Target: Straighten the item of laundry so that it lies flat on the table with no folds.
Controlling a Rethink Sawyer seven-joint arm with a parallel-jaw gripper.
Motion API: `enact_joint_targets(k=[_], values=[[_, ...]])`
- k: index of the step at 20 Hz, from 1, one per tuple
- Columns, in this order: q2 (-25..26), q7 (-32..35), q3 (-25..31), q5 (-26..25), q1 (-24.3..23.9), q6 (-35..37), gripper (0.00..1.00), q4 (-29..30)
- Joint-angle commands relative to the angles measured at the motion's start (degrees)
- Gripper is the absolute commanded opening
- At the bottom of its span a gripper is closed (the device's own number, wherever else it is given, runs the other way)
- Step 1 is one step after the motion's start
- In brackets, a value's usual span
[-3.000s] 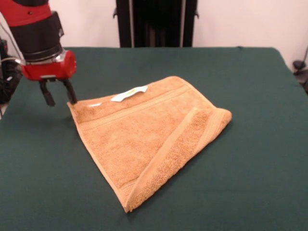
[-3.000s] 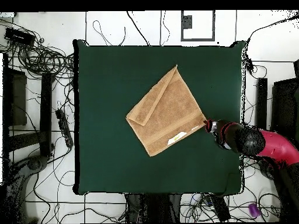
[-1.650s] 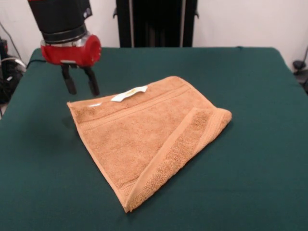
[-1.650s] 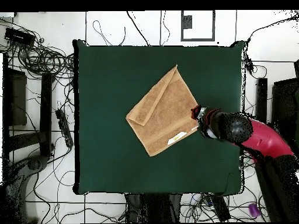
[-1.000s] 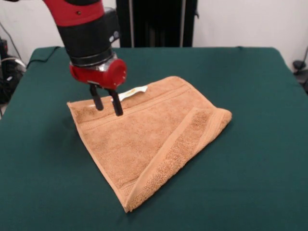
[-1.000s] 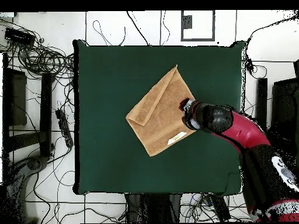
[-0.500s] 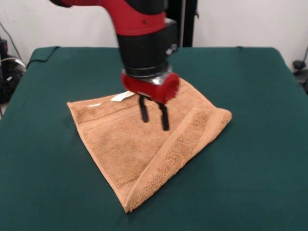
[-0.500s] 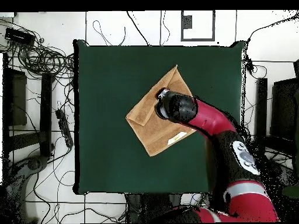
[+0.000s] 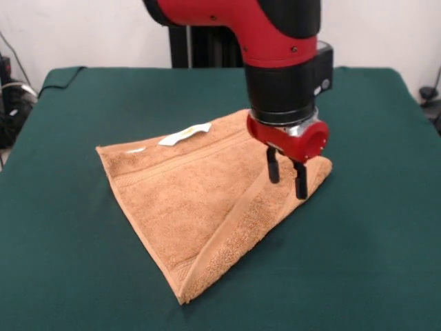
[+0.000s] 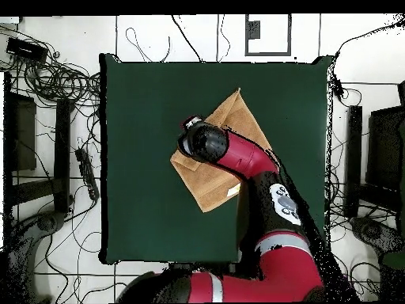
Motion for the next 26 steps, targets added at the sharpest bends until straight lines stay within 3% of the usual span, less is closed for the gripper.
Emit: enact_joint_targets(k=[1, 7, 15, 26], values=[[-0.1, 18.4, -1.8, 6.1, 2.0, -6.0, 1.00, 6.6], [-3.0, 16.7, 1.6, 4.5, -2.3, -9.8, 1.00, 16.6], [-4.7, 15.6, 4.0, 3.7, -4.3, -13.3, 1.00, 23.1], [-2.3, 12.6, 4.7, 2.9, -2.7, -15.8, 1.00, 20.9]])
